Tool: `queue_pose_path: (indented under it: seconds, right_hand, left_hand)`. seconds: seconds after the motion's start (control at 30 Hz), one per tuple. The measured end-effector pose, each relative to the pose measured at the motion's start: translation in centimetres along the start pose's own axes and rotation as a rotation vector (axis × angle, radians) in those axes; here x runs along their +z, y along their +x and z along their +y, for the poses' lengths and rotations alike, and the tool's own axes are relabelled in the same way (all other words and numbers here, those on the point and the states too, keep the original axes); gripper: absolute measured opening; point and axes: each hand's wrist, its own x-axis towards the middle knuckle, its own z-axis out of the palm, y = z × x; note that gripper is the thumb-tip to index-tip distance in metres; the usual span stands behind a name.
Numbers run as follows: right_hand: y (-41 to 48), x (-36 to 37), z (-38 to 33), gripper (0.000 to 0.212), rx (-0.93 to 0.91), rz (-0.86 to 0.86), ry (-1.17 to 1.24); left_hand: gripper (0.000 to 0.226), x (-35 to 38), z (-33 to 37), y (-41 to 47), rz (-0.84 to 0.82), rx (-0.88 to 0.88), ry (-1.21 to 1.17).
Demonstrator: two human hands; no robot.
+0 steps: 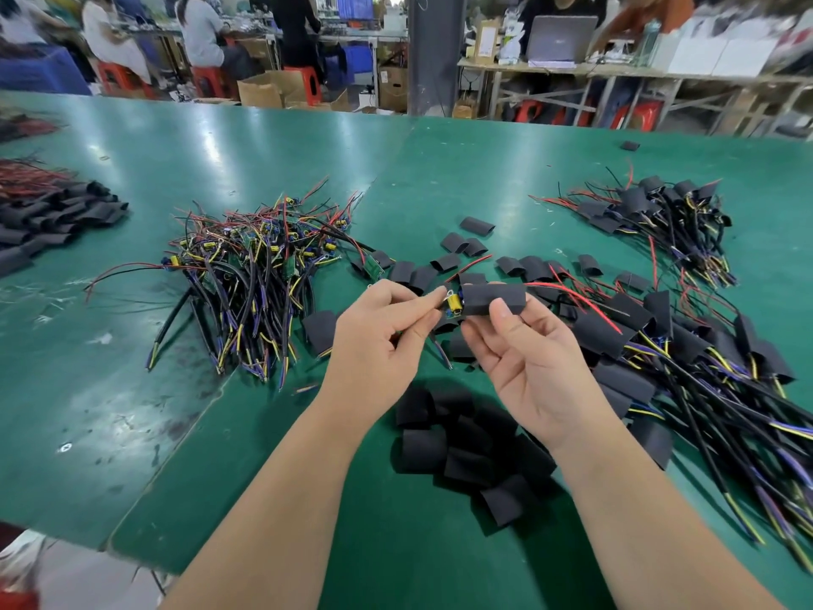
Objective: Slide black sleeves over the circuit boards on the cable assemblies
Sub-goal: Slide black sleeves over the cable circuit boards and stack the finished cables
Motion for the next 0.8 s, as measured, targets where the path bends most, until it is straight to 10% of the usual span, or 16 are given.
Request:
queue_pose_path:
  seconds: [0.5,0.8]
  right_hand:
    - [-0.5,1.3,0.6,0.016,0.114,0.091,-0.191]
    - [-0.3,1.9,-5.1,0.009,-0.172,0.282,-0.093]
  left_hand:
    - [0.02,0.0,-0.3,-0.3,-0.004,-0.08,-0.03]
    - [0.014,-0.9,-0.7,0.0,0.128,-0.171,-0.247]
